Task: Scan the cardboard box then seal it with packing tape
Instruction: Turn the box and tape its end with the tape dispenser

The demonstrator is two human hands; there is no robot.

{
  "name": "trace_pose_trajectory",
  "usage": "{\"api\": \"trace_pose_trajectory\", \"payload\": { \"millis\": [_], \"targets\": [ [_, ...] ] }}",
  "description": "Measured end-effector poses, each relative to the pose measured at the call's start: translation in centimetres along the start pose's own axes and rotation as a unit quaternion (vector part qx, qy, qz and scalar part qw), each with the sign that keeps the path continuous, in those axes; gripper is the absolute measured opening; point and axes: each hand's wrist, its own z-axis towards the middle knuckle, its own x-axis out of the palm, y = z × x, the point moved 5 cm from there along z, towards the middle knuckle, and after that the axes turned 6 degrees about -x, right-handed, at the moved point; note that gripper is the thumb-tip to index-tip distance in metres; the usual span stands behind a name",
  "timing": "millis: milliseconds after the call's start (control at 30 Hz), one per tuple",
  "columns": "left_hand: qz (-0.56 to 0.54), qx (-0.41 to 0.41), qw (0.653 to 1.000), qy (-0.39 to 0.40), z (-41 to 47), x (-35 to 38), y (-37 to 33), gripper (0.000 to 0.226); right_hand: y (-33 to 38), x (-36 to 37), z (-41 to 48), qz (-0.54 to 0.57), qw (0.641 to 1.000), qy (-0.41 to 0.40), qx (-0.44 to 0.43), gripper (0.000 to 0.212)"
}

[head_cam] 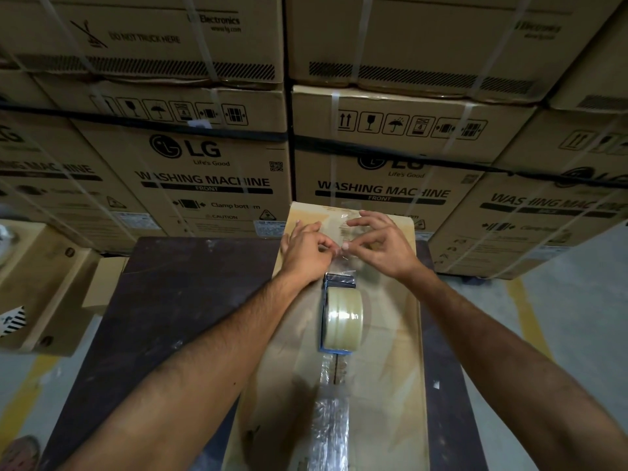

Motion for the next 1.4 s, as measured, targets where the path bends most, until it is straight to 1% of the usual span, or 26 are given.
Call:
{"api": "trace_pose_trajectory", "payload": {
  "millis": [67,200,333,467,533,633,733,833,900,967,1067,1167,1267,1400],
  "targets": [
    [-0.005,0.002,1.000,-0.005,-0.1,-0.1,0.0,0.011,-0.1,0.1,0.2,0.003,1.000,0.000,0.006,0.038],
    [-0.016,0.007,1.000,-0.008,-0.3,-0.2,0.2,0.005,-0.1,0.2,0.4,0.014,1.000,0.012,0.017,0.032],
    [-0.027,0.009,1.000,-0.010,-0.4,-0.5,0.2,0.004,0.0,0.0,0.5,0.001,1.000,0.021,0.022,0.036],
    [-0.025,0.014,1.000,-0.010,-0.5,-0.6,0.3,0.004,0.0,0.1,0.8,-0.019,0.997,0.067,0.034,0.039],
    [-0.019,0.022,0.999,-0.014,-0.5,-0.6,0.4,0.004,0.3,0.2,0.9,-0.028,0.994,0.097,0.038,0.033],
    [-0.010,0.035,0.999,-0.011,-0.6,-0.7,0.4,0.006,1.1,-0.1,1.0,-0.033,0.991,0.122,0.040,0.013],
    [0.015,0.069,0.997,0.007,-0.6,-1.1,0.1,0.011,1.6,-0.2,1.1,-0.037,0.989,0.140,0.039,0.011],
    [0.048,0.101,0.992,0.063,-0.5,-1.5,-0.1,0.019,1.4,0.0,1.1,-0.042,0.987,0.152,0.041,0.012],
    [0.069,0.104,0.987,0.106,-0.6,-1.8,0.1,0.031,1.2,0.0,1.0,-0.057,0.986,0.151,0.038,0.014],
    [0.080,0.103,0.984,0.120,-0.8,-2.3,0.2,0.039,1.1,-0.2,0.8,-0.069,0.986,0.144,0.039,0.015],
    [0.097,0.122,0.982,0.105,-1.0,-2.5,-0.4,0.036,1.7,-0.2,0.7,-0.071,0.986,0.146,0.033,0.012],
    [0.151,0.157,0.973,0.075,-0.9,-1.9,-1.3,0.025,2.5,0.3,0.8,-0.079,0.986,0.144,0.019,0.012],
    [0.199,0.182,0.962,0.050,-0.9,-1.9,-1.8,0.020,2.8,0.5,0.8,-0.098,0.984,0.148,0.006,0.014],
    [0.210,0.209,0.955,0.037,-1.5,-2.0,-2.2,0.019,3.3,0.3,0.6,-0.119,0.980,0.162,-0.007,0.011]
  ]
}}
